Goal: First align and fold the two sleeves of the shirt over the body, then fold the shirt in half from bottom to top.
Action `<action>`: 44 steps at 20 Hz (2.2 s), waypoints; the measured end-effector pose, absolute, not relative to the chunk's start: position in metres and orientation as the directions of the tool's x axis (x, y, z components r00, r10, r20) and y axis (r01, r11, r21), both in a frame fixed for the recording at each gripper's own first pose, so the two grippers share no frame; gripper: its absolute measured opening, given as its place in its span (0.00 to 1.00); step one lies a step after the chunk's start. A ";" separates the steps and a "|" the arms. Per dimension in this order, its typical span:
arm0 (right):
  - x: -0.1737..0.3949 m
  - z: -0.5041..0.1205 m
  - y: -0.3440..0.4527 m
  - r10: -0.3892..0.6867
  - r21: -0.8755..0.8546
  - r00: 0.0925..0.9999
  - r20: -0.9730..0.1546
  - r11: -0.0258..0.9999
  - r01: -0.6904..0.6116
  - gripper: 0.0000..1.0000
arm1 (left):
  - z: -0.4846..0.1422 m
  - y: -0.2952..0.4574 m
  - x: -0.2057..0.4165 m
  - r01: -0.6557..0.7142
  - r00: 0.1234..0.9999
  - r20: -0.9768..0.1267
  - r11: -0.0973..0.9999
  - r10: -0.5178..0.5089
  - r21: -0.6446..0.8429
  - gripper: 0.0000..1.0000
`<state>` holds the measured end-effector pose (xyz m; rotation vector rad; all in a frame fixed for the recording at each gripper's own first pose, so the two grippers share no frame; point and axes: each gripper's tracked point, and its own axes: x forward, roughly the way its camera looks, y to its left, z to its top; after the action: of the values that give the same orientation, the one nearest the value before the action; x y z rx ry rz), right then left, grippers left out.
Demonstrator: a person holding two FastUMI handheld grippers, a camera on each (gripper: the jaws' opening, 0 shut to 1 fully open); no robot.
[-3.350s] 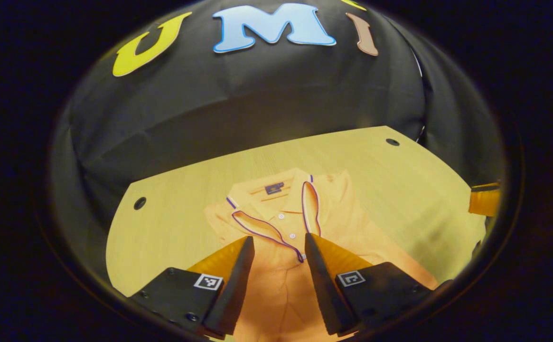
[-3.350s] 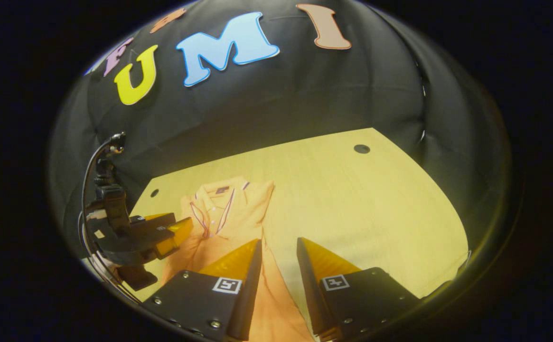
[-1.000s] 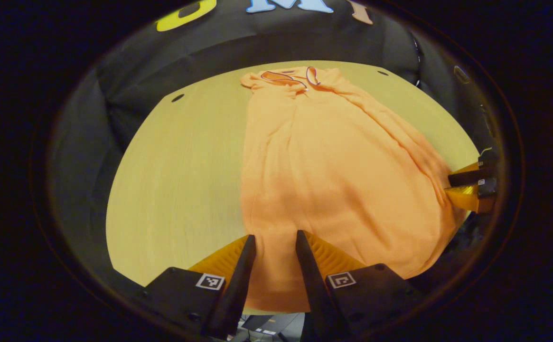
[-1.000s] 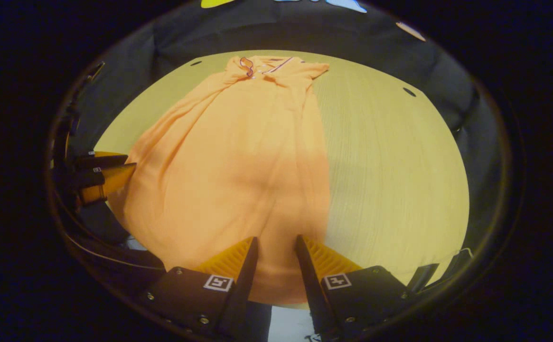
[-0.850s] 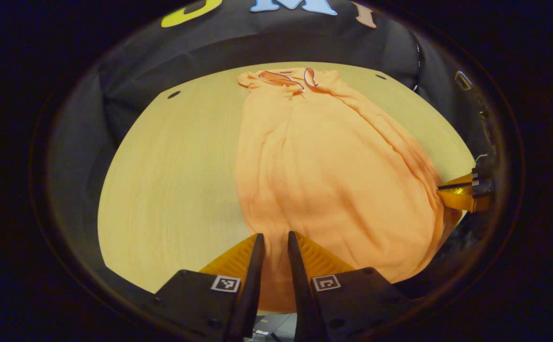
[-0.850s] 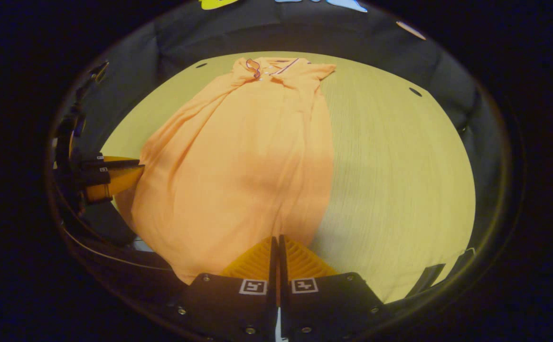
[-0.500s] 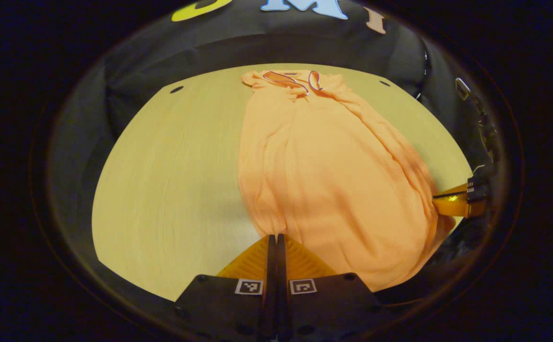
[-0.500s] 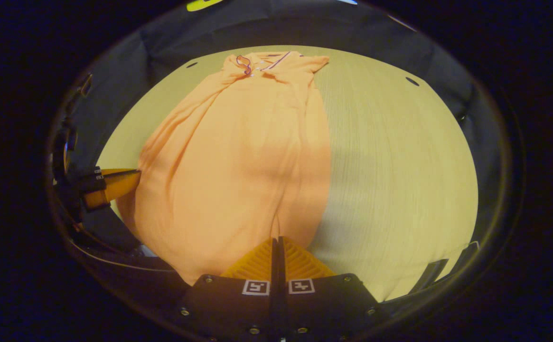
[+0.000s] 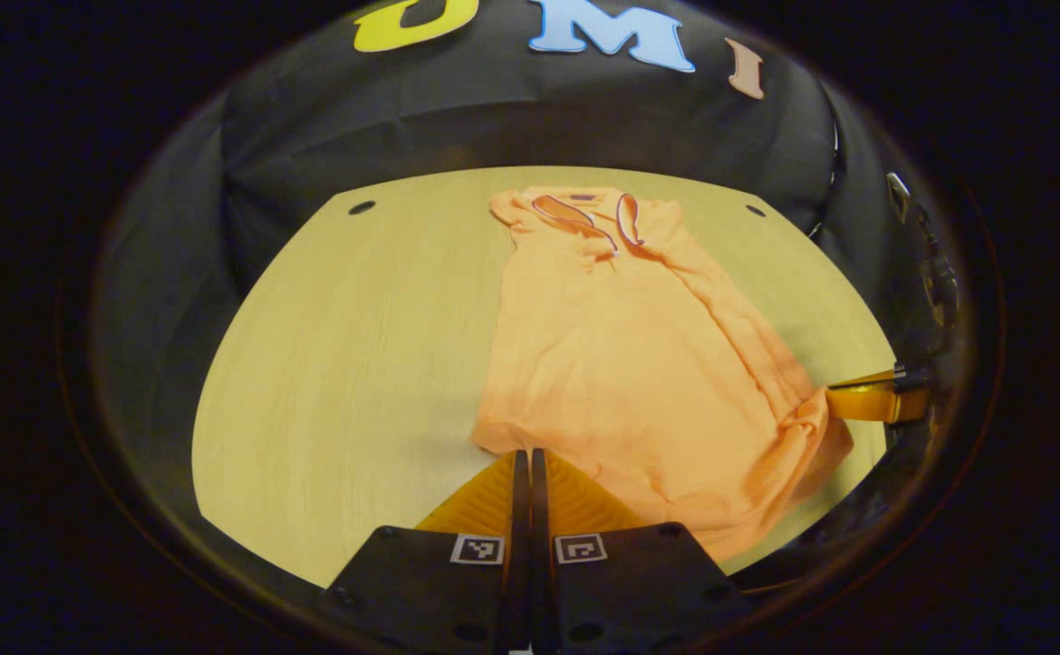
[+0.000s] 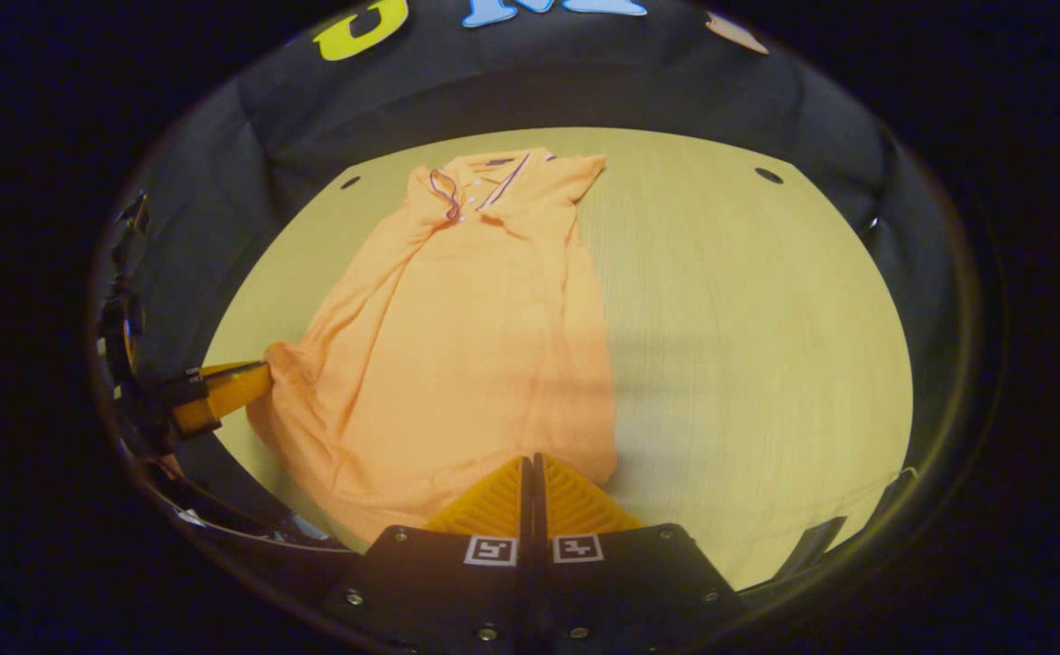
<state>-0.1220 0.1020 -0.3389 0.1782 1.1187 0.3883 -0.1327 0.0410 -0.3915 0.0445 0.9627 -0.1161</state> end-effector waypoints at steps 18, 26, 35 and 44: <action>0.141 -0.273 0.073 0.359 0.354 0.666 -0.654 0.923 -0.149 0.00 | -0.307 0.048 0.122 0.095 0.766 -0.632 0.993 -0.117 -0.070 0.06; 0.259 -0.279 0.073 0.347 0.413 0.746 -0.568 0.905 -0.106 0.00 | -0.320 0.045 0.251 0.099 0.824 -0.551 0.991 -0.134 -0.093 0.06; 0.335 -0.345 0.085 0.340 0.437 0.773 -0.535 0.895 -0.091 0.00 | -0.389 0.047 0.335 0.121 0.849 -0.509 0.990 -0.142 -0.075 0.06; 0.340 -0.389 0.095 0.320 0.397 0.736 -0.597 0.915 -0.075 0.02 | -0.437 0.060 0.337 0.061 0.819 -0.566 0.995 -0.092 -0.074 0.15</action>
<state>0.3398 0.0950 -0.3886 0.3625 0.7150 0.2221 0.3365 0.0596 -0.4370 -0.0534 0.6050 -0.0814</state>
